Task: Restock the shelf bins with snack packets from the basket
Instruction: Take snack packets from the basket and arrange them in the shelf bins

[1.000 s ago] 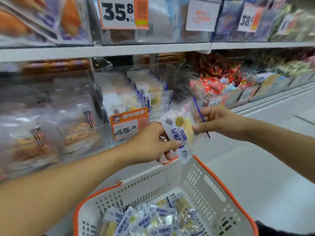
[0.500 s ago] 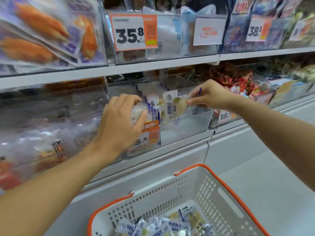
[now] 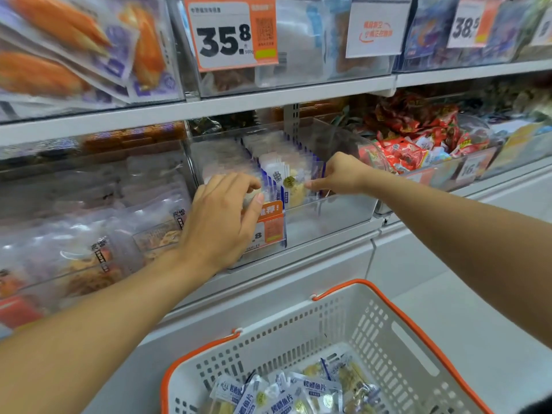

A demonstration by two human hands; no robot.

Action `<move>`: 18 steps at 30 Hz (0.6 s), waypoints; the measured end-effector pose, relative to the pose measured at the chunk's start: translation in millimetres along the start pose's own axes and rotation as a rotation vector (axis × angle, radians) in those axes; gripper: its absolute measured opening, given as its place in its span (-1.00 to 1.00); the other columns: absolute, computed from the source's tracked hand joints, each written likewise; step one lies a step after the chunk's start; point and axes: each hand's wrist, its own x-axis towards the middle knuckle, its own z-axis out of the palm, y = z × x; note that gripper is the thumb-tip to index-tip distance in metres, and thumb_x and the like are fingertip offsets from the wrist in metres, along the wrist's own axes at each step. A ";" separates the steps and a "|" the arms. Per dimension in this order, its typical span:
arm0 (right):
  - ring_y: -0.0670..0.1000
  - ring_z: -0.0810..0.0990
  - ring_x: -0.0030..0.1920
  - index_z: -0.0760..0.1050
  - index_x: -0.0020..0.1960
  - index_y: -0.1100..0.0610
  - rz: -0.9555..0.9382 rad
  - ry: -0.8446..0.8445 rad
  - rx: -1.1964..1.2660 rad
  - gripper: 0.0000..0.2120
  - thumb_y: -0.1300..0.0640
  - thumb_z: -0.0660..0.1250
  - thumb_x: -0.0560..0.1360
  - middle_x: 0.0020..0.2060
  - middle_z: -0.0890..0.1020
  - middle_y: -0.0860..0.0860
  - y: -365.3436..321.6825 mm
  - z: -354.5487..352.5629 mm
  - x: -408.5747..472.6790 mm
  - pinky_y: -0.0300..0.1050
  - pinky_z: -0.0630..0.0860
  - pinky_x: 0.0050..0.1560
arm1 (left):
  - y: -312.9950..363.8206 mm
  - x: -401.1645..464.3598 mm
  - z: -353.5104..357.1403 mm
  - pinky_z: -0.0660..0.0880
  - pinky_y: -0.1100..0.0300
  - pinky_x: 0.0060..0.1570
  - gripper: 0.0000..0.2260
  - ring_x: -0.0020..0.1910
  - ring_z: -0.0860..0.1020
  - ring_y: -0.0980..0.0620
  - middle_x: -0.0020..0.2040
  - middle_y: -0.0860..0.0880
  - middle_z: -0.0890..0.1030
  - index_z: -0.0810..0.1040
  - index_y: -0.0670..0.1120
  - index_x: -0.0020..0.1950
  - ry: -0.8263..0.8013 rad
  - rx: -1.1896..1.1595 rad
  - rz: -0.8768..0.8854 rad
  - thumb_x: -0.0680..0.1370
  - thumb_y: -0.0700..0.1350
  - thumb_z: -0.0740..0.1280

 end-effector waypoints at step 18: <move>0.04 0.70 -0.17 0.67 -0.15 0.22 0.002 -0.029 0.059 -0.61 -0.14 0.48 0.44 -0.23 0.71 0.08 6.7 -5.6 0.7 -0.05 0.67 -0.06 | 2.0 -0.7 0.6 0.34 0.09 0.05 -0.79 0.02 0.45 0.03 0.02 0.06 0.55 0.49 -0.03 0.13 -0.005 0.007 0.038 0.61 0.03 0.19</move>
